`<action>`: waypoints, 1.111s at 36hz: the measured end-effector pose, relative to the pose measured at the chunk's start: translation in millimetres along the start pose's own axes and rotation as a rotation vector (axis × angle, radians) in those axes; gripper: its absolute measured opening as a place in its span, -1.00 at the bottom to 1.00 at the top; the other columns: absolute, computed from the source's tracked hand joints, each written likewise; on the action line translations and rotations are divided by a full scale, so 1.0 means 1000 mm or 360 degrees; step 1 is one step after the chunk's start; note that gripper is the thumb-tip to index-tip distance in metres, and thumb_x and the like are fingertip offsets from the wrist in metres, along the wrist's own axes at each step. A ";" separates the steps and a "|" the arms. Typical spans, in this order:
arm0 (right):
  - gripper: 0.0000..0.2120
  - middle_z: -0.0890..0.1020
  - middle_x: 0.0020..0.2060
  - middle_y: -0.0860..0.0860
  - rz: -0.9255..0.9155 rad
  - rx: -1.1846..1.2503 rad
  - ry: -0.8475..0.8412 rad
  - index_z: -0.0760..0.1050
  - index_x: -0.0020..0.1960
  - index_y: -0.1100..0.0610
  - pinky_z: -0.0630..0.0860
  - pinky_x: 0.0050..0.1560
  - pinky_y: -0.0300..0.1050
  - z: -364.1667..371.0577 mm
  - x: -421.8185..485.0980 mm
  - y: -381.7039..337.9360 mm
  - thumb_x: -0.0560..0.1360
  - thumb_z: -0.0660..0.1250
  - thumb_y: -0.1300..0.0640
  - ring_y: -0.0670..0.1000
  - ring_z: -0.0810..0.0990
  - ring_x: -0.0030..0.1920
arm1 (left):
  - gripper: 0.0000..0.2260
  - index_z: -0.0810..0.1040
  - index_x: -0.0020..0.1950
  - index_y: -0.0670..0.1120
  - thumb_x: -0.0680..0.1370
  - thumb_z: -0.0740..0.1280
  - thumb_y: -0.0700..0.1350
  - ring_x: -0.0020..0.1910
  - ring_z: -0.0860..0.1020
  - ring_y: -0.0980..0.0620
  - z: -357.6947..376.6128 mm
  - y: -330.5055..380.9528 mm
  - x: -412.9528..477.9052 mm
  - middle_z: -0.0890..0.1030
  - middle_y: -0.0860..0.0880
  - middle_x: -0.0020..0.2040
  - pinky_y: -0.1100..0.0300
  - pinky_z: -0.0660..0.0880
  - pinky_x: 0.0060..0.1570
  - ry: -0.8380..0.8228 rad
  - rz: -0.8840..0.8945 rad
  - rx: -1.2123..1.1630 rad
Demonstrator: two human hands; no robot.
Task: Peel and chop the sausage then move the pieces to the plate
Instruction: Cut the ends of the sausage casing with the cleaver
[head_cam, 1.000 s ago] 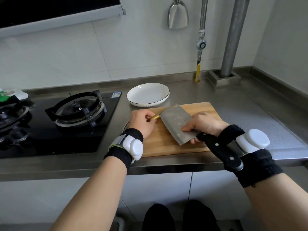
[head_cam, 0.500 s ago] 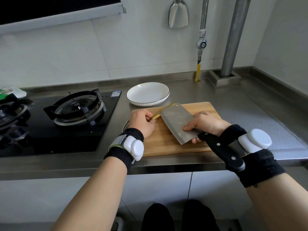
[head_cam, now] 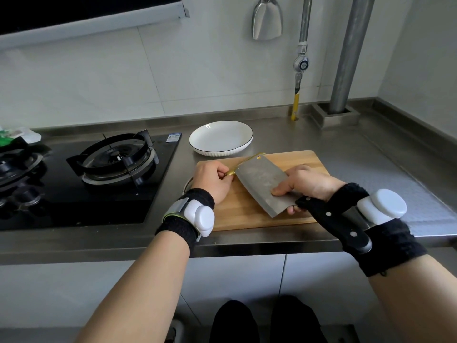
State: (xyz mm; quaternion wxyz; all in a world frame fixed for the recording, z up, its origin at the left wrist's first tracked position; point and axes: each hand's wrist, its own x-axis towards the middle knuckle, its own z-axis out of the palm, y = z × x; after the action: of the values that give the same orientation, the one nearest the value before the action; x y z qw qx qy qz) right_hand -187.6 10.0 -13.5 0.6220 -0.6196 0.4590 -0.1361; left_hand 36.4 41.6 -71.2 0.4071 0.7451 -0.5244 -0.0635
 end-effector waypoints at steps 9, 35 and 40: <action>-0.61 0.60 -0.26 0.32 -0.0017 0.0093 0.0052 0.41 0.27 0.48 0.41 -0.62 -0.24 -0.002 0.004 0.004 0.49 0.35 0.37 0.11 0.53 -0.58 | -0.96 0.64 -0.13 -0.11 0.43 0.44 -0.18 -0.13 0.56 0.02 -0.001 0.003 -0.002 0.47 0.18 -0.27 0.13 0.54 0.01 -0.0008 0.0105 0.0059; -0.68 0.61 -0.36 0.28 -0.0030 -0.0007 0.0037 0.45 0.20 0.48 0.39 -0.63 -0.26 -0.001 0.007 0.005 0.49 0.35 0.36 0.10 0.52 -0.60 | -0.84 0.60 -0.33 0.09 0.40 0.46 -0.13 -0.27 0.57 0.07 0.001 -0.003 0.000 0.63 0.12 -0.27 0.04 0.61 -0.12 -0.0029 -0.0069 -0.0036; -0.70 0.61 -0.39 0.27 -0.0028 0.0002 0.0023 0.46 0.18 0.47 0.38 -0.65 -0.27 -0.001 0.006 0.004 0.49 0.35 0.36 0.09 0.52 -0.61 | -0.85 0.61 -0.29 0.06 0.42 0.45 -0.17 -0.28 0.54 0.08 -0.001 0.001 0.000 0.63 0.09 -0.27 0.07 0.60 -0.11 -0.0028 -0.0058 -0.0040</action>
State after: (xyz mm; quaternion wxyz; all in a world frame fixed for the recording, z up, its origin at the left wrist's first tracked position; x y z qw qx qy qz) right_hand -187.1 5.3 -19.6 0.6180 -0.6221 0.4579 -0.1464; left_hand 35.8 42.2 -70.4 0.4106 0.7488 -0.5134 -0.0840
